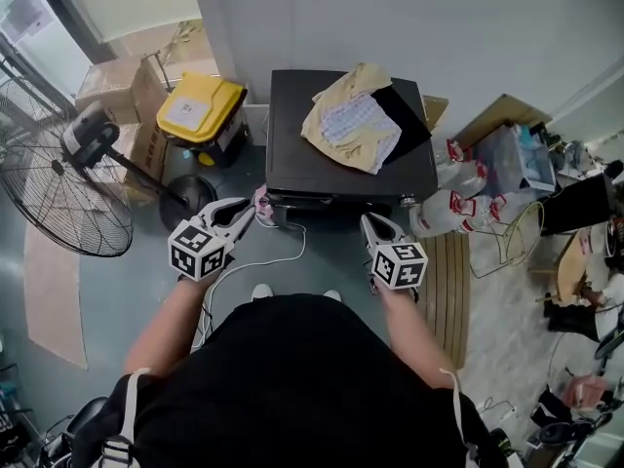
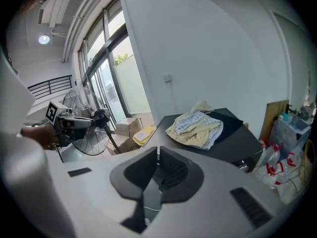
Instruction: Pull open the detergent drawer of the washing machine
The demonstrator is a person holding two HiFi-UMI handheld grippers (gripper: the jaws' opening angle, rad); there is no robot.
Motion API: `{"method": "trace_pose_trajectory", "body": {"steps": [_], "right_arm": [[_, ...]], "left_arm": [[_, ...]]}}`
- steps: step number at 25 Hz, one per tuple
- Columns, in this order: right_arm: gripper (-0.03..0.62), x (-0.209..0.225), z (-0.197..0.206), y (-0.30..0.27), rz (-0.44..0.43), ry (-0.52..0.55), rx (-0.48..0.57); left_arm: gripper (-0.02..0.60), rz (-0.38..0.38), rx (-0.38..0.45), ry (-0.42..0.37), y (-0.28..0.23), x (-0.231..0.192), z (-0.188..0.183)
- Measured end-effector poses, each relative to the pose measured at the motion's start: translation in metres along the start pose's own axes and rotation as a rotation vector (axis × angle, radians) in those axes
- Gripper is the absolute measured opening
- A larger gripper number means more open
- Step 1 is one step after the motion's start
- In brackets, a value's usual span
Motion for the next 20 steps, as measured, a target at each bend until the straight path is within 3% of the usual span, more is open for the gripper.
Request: {"method": "trace_pose_trajectory", "body": {"steps": [20], "right_arm": [[0.017, 0.014, 0.054, -0.038, 0.006, -0.086, -0.15]], "left_arm": [[0.072, 0.026, -0.145, 0.117, -0.03, -0.029, 0.066]]}}
Point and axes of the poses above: the fingertips, and each gripper's own axes: y backward along the fingers, x to its right, z out of its underside, the point moved 7 cm from there along y, backward along the fingers
